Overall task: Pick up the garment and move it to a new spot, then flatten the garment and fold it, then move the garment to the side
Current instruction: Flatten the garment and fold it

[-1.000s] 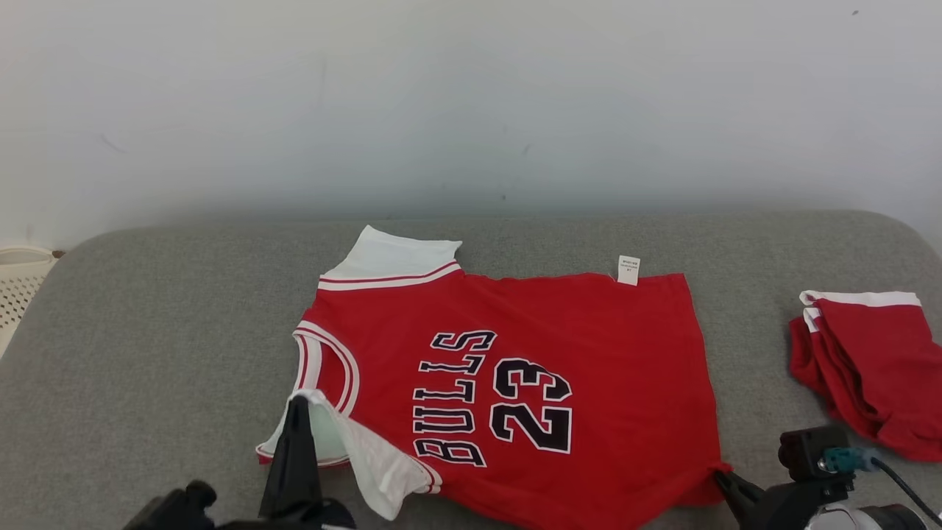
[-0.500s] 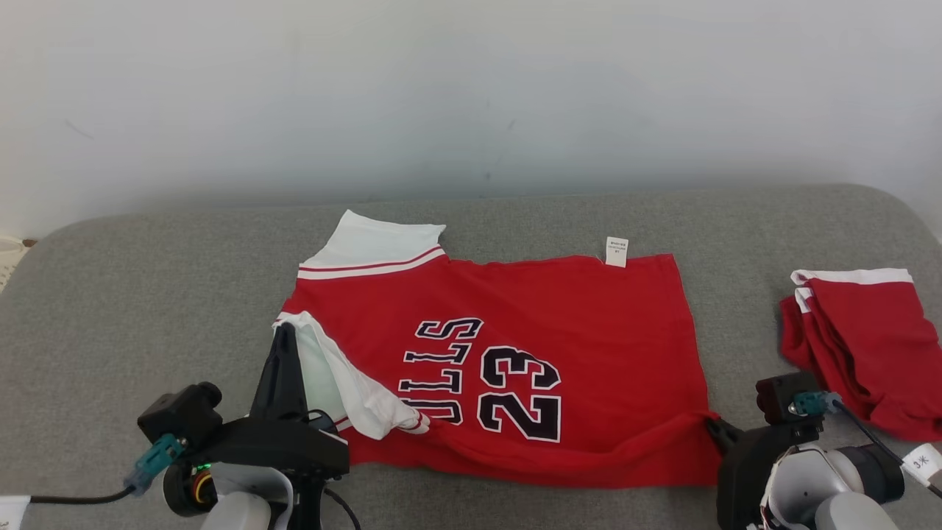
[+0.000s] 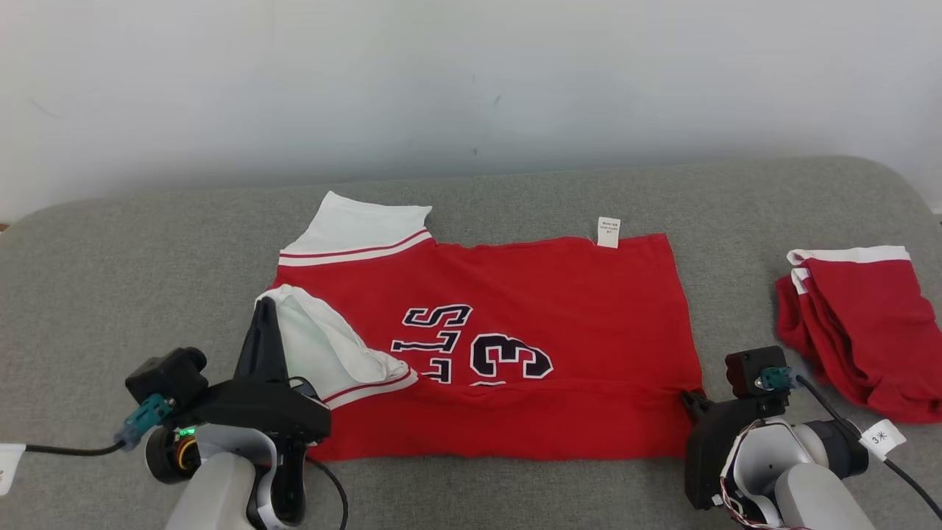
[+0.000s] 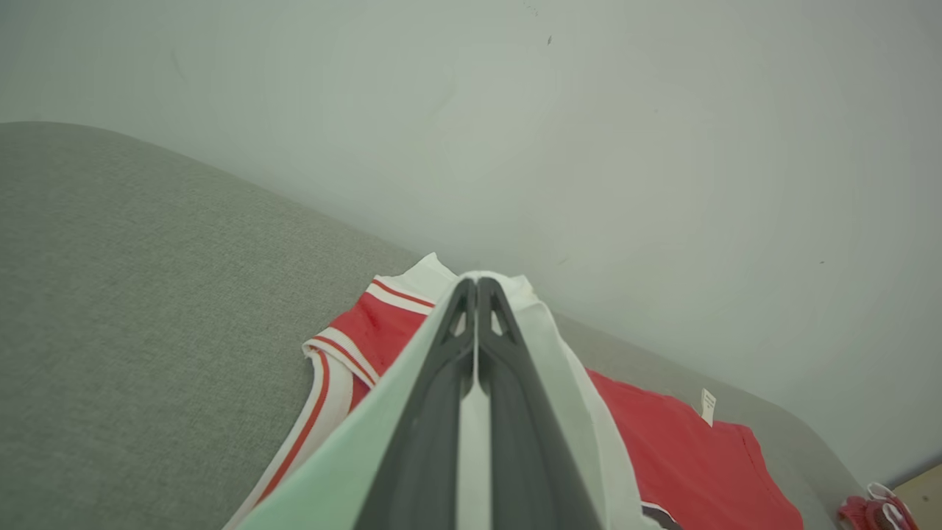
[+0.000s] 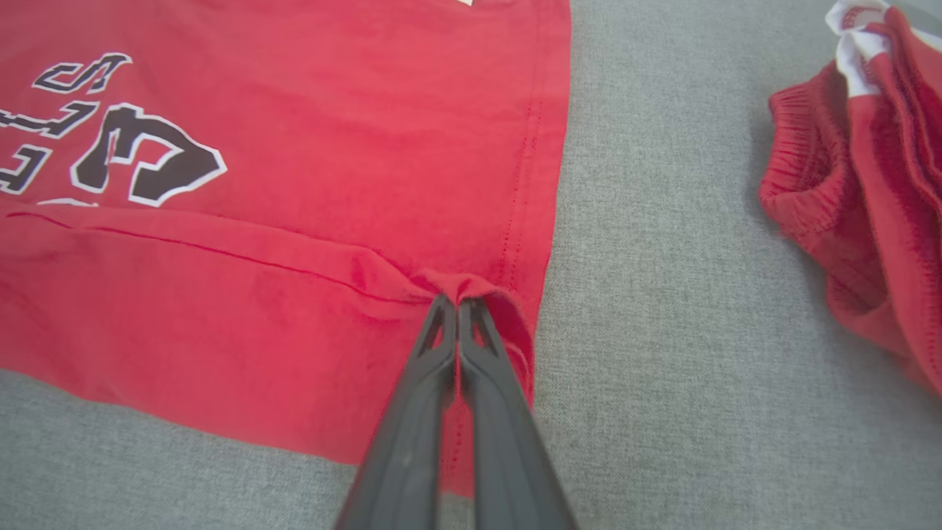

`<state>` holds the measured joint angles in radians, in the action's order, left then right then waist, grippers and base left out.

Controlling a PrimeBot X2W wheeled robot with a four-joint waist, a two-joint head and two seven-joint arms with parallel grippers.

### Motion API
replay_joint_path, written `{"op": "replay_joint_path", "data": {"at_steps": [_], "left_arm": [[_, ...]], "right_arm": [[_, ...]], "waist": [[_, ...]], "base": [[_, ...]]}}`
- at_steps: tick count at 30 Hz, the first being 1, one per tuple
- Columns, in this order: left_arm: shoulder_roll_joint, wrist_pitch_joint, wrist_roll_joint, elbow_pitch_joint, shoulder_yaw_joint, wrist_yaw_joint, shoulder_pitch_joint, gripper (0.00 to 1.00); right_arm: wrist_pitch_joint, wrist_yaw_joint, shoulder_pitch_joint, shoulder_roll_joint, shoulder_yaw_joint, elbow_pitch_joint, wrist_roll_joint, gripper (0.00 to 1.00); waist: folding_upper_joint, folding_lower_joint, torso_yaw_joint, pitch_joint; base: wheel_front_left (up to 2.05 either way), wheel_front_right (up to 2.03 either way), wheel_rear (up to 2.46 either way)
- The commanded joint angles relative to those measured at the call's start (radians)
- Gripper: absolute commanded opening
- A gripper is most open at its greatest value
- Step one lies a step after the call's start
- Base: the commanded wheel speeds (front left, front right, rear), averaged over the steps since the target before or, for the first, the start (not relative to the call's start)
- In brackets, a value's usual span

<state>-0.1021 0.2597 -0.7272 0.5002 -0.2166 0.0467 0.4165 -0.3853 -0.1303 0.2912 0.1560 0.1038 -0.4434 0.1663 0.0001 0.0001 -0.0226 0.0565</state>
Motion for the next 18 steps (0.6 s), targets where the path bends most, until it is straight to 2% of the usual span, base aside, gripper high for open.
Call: {"op": "replay_joint_path", "data": {"at_steps": [1,5,12,13,14,18], "left_arm": [[0.002,0.006,0.013,0.015,0.007,-0.011,0.028,0.0],[0.006,0.006,0.03,0.056,0.013,-0.03,0.066,0.0],[0.008,0.006,0.069,0.139,0.044,-0.032,0.118,0.01],[0.004,0.006,0.086,0.145,0.05,-0.026,0.124,0.4],[0.004,0.006,0.098,0.153,0.055,-0.023,0.127,1.0],[-0.003,0.006,0.142,0.162,0.066,-0.026,0.127,1.0]], "right_arm": [[-0.001,0.0,0.011,-0.007,0.001,0.003,-0.016,0.0],[-0.009,0.0,0.013,-0.022,-0.004,0.017,-0.031,0.0],[0.008,0.0,0.026,-0.037,-0.009,0.044,-0.054,0.0],[0.019,0.0,0.032,-0.042,-0.02,0.046,-0.059,0.35],[0.029,0.0,0.034,-0.047,-0.027,0.043,-0.067,1.0],[0.037,0.0,0.041,-0.062,-0.034,0.034,-0.08,1.0]], "waist": [[-0.0001,-0.0001,-0.005,0.01],[-0.0001,-0.0001,-0.011,0.023],[-0.0001,-0.0001,-0.028,0.039],[-0.0001,-0.0001,-0.029,0.041],[-0.0001,-0.0001,-0.03,0.042],[-0.0001,-0.0001,-0.029,0.038]], "base": [[0.0,0.0,0.0],[0.0,0.0,0.0],[0.0,0.0,0.0],[0.0,0.0,0.0],[0.0,0.0,0.0],[0.0,0.0,0.0]]}}
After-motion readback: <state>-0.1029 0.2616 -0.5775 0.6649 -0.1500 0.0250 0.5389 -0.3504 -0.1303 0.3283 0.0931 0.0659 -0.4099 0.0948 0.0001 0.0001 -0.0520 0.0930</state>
